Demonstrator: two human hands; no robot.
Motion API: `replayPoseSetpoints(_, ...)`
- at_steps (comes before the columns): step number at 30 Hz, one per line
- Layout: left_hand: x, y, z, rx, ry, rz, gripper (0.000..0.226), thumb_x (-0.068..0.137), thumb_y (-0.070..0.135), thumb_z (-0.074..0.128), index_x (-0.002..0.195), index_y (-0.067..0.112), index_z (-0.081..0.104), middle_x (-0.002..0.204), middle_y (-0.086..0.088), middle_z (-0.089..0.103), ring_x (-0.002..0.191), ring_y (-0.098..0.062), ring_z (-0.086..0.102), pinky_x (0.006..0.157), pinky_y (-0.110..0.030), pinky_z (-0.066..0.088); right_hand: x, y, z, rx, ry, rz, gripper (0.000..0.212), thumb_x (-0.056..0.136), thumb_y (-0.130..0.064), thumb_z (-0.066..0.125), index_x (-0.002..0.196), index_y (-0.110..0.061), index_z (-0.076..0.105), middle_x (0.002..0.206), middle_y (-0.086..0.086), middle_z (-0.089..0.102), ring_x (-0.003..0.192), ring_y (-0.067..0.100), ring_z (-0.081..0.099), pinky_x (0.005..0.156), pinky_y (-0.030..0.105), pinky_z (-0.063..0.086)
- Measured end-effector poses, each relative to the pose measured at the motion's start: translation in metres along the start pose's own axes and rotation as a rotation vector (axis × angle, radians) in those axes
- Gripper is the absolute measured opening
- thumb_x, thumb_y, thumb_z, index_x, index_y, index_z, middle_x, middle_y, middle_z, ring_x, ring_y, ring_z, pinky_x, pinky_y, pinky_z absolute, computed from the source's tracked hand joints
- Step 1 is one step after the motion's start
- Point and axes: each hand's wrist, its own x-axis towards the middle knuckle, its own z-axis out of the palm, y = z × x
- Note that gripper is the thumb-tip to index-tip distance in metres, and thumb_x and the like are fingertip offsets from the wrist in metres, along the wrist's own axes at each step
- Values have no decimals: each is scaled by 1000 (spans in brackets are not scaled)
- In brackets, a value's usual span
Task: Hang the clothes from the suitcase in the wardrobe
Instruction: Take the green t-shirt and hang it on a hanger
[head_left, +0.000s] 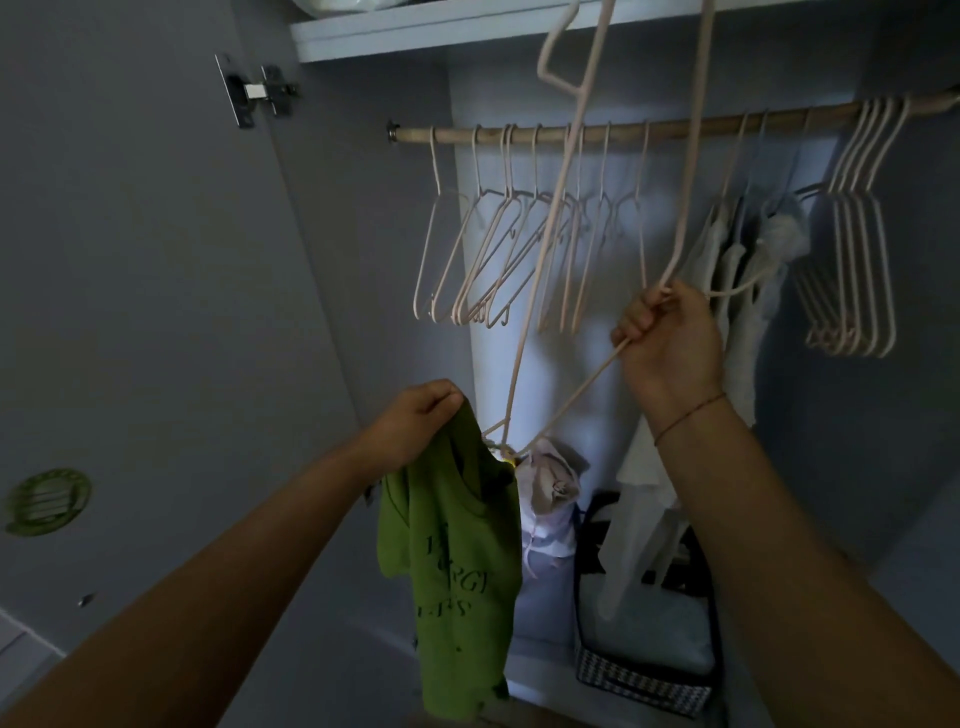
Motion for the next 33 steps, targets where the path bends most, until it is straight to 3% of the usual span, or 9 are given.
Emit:
replayPoseSetpoints(5,1,9,2,5,-45,35,28,101,20,41,91,2,59,88,-16,58,84,-27,56,81,-37,46,-6,20,-5,4,-12,71,32,93,-18,34,61,-18,37,50,-5,36,44,8,29,48,21,26)
replayPoseSetpoints(12,-5,24,-6,-287,-41,47,30,100,24,43,91,0,57,83,-8,59,79,-17,57,74,-28,48,-7,52,-22,-63,-4,150,51,94,-15,31,45,-19,45,44,-4,35,41,8,30,48,22,27)
replayPoseSetpoints(17,-3,14,-26,-563,147,-70,21,98,19,47,93,7,64,83,-5,68,78,-15,64,71,-22,54,-8,70,-43,-560,82,114,39,93,-10,34,55,-19,35,40,-8,32,43,8,28,56,27,23)
replayPoseSetpoints(22,-10,-9,-43,-614,319,-163,24,98,17,47,91,14,69,81,0,74,76,-10,68,65,-18,54,-7,52,-58,-1048,70,-9,36,93,-13,41,57,-18,42,59,3,39,62,17,36,62,31,28)
replayPoseSetpoints(30,-15,-14,-36,-613,416,-195,22,99,15,45,88,12,65,63,12,70,58,4,64,53,-8,46,-8,28,-68,-1223,58,-80,38,100,-23,39,64,-17,50,70,9,50,68,19,45,63,29,33)
replayPoseSetpoints(33,-13,-15,-34,-581,415,-218,21,98,20,49,87,16,66,77,5,71,76,-8,65,73,-18,50,-12,23,-70,-1214,99,-68,41,100,-24,38,61,-17,47,63,8,46,63,19,42,59,30,32)
